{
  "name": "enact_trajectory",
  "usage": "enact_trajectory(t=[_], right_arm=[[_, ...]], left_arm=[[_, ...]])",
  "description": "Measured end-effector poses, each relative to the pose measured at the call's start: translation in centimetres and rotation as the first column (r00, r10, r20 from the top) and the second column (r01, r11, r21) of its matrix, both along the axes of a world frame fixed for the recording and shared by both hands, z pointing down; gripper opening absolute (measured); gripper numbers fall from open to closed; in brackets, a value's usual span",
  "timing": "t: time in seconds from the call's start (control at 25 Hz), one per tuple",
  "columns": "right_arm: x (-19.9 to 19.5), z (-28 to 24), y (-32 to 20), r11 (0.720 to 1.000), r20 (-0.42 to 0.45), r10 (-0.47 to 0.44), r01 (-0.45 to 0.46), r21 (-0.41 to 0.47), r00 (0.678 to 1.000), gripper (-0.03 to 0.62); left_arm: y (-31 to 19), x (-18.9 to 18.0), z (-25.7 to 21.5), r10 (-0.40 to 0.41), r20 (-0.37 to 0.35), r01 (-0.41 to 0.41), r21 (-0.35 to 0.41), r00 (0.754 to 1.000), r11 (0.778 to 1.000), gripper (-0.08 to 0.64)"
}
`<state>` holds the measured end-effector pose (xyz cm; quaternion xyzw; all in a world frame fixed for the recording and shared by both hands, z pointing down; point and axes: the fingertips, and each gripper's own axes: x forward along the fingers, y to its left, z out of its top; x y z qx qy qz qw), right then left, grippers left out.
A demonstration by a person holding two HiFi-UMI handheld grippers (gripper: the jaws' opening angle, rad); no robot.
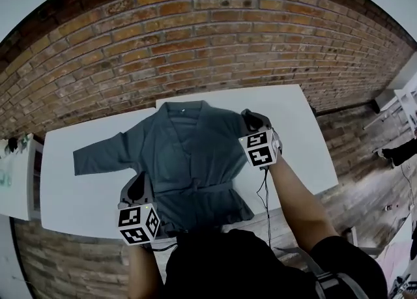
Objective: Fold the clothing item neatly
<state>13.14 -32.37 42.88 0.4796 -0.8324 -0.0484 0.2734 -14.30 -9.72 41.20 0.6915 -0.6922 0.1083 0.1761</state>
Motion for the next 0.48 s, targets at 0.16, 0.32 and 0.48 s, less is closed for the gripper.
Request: enact_trajectory(t=[0.16,0.32,0.48], right_arm=[[-4.9,1.2,1.5,0.994,-0.059,-0.109,0.108,-0.013,0.992,0.04],[-9.2,2.8,2.7,0.981,-0.104,-0.195,0.192,-0.038,0.975,0.04],[-12.8,4.7,3.4,0.973,-0.098,-0.221,0.213,-0.084,0.97,0.04]], left_arm=[[1.3,-2.3,0.4,-0.039,-0.012,0.038,-0.009,0.999,0.999,-0.008],[2.5,-3.9,1.0,-0.065,-0.021,0.065,-0.019,0.998,0.998,-0.008],[3.5,-5.6,1.4,-0.091,-0.023,0.09,-0.03,0.996,0.995,-0.008]])
